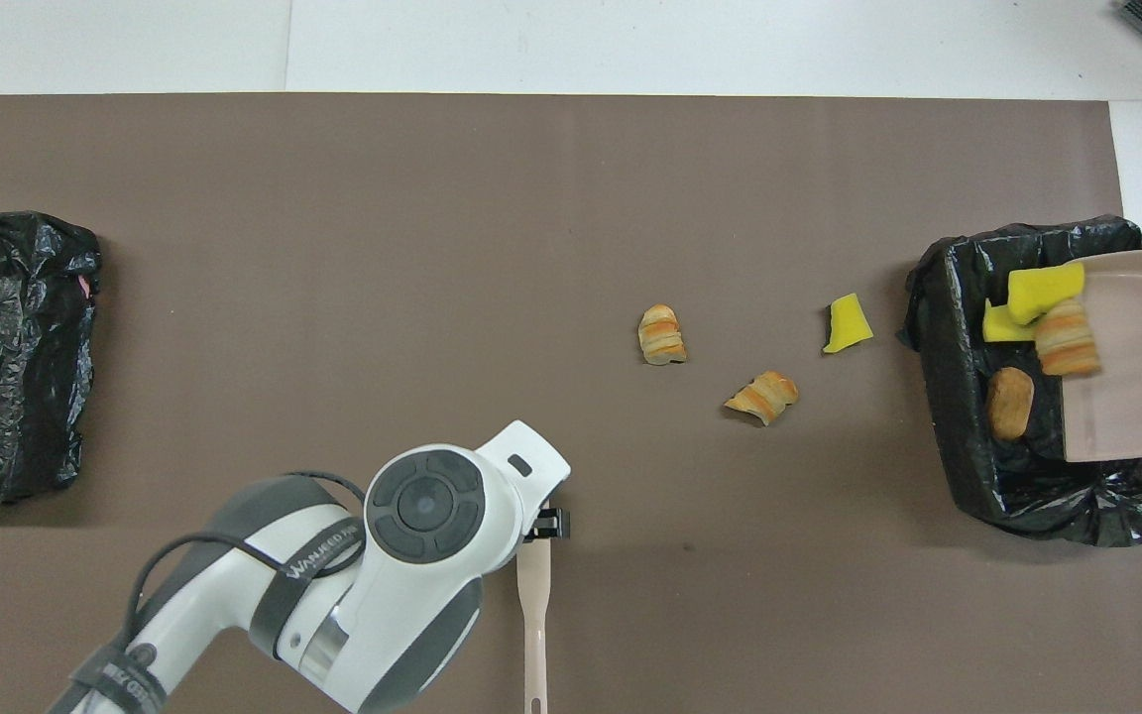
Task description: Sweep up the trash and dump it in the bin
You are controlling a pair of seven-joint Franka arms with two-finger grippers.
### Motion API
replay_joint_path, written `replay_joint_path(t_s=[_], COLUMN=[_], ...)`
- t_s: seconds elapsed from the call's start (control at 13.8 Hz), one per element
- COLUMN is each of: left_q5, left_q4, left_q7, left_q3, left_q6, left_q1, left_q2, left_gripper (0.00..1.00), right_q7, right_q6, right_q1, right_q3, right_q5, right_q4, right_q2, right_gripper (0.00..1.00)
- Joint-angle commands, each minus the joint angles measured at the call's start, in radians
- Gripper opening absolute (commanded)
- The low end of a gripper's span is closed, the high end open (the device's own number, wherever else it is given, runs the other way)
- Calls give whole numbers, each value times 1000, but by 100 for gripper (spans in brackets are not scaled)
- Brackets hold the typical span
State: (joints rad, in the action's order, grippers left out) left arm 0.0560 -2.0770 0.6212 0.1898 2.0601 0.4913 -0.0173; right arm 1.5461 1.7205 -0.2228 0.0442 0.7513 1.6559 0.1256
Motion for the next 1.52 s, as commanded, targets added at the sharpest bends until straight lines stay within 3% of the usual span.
replay_joint_path(t_s=[0.0,0.22,0.44,0.58,0.73,0.94,1.02,1.45], left_q5=[-93,-99,-94,-90,-87,-85,-88,-84], left_q4=[190,293,444,465,469,472,483,546], left_q7=[-34,-205,-360,-391,-405,-497,-498,-581], left_q3=[11,8,7,-3,-10,-19,-21,-30], left_q6=[-93,-248,-434,-498,-534,-600,-604,-650], left_q1=[-97,-216,-305,-324,-349,-376,-381,-456], left_q2=[-93,-55,-52,-38,26,83,83,74], left_gripper=[100,100,100,100,100,100,100,100], right_q7=[-8,9,-6,-61,-163,-428,-546,-1146], right_q6=[-16,-18,-16,-18,-25,-25,-24,-10], right_q1=[5,5,10,10,8,43,59,235], right_q3=[3,6,13,32,34,52,57,63], right_q5=[46,25,-123,-211,-353,-452,-524,-654], right_q4=[38,33,21,7,8,33,34,28], right_q2=[-43,-84,-118,-118,-119,-133,-136,-87], right_gripper=[0,0,0,0,0,0,0,0])
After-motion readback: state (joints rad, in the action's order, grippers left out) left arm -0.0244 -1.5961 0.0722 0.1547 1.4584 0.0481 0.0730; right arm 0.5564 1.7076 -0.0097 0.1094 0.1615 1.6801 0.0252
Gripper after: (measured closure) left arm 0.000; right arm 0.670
